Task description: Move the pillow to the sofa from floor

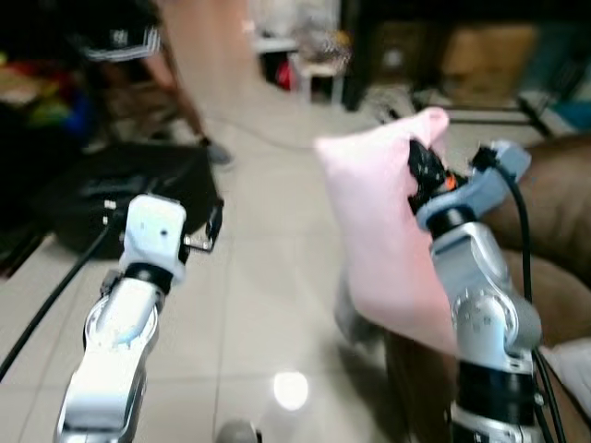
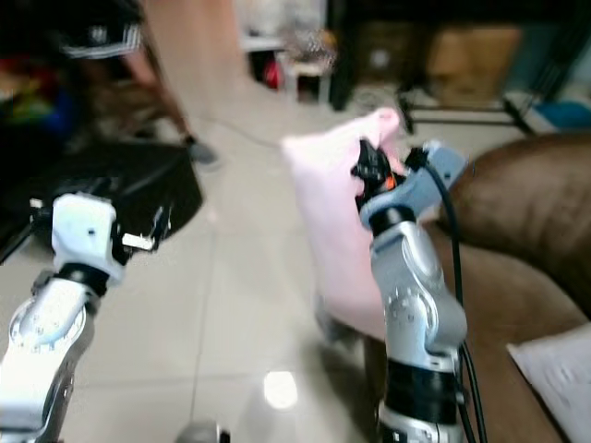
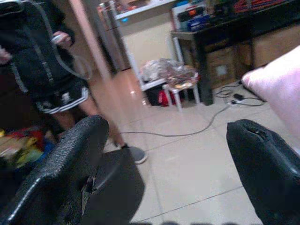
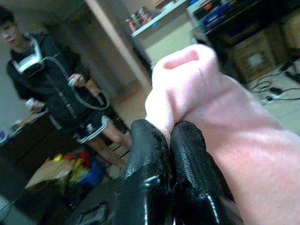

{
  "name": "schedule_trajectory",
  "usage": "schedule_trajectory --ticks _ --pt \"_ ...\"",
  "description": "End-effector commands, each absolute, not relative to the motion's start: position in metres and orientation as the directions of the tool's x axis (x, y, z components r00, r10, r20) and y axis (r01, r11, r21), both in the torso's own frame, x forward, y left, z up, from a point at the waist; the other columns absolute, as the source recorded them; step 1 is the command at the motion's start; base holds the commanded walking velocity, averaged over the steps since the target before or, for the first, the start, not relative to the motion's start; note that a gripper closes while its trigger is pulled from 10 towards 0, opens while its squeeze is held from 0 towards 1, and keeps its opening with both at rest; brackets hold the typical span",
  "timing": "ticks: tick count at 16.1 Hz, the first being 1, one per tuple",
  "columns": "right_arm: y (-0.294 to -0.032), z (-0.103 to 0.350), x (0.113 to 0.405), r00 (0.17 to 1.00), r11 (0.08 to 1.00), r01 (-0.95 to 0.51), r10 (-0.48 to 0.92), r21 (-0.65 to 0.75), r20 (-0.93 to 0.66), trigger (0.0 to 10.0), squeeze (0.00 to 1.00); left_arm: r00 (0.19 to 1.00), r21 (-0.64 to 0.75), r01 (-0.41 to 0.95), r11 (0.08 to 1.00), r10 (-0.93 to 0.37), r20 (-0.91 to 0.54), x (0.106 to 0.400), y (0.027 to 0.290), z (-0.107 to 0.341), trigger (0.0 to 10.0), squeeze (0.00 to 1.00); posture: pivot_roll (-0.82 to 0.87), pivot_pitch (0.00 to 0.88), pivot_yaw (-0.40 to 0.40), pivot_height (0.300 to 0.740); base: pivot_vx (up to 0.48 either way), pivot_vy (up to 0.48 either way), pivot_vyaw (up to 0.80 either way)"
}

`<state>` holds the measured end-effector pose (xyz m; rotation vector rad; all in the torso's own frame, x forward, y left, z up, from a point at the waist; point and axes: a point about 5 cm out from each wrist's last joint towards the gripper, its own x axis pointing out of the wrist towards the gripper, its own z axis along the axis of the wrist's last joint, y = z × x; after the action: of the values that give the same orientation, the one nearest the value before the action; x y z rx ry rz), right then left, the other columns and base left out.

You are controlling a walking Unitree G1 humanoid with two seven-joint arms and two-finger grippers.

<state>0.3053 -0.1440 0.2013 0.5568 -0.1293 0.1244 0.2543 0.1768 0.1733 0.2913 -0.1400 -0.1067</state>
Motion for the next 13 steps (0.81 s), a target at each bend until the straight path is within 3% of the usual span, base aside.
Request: schedule_trajectory --ticks 1,10,13 --pt "-0.146 0.208 0.302 0.981 0.849 -0.147 0.058 0.508 0.187 10.0 0.00 0.986 0.295 0.103 0.950 -0.136 0.097 0.255 0.177 0.169 10.0 0.00 -0.07 0.000 0.030 0.740 0.000 0.000 0.00" --pt "-0.152 0.197 0.298 0.988 0.847 -0.089 0.008 0.524 0.154 10.0 0.00 0.980 0.307 0.146 0.941 -0.179 0.083 0.257 0.175 0.167 10.0 0.00 -0.09 0.000 0.064 0.740 0.000 0.000 0.00" --pt "-0.146 0.197 0.297 0.987 0.872 -0.120 0.052 0.474 0.155 10.0 0.00 0.981 0.308 0.149 0.940 -0.181 0.077 0.257 0.176 0.166 10.0 0.00 -0.09 0.000 0.066 0.740 0.000 0.000 0.00"
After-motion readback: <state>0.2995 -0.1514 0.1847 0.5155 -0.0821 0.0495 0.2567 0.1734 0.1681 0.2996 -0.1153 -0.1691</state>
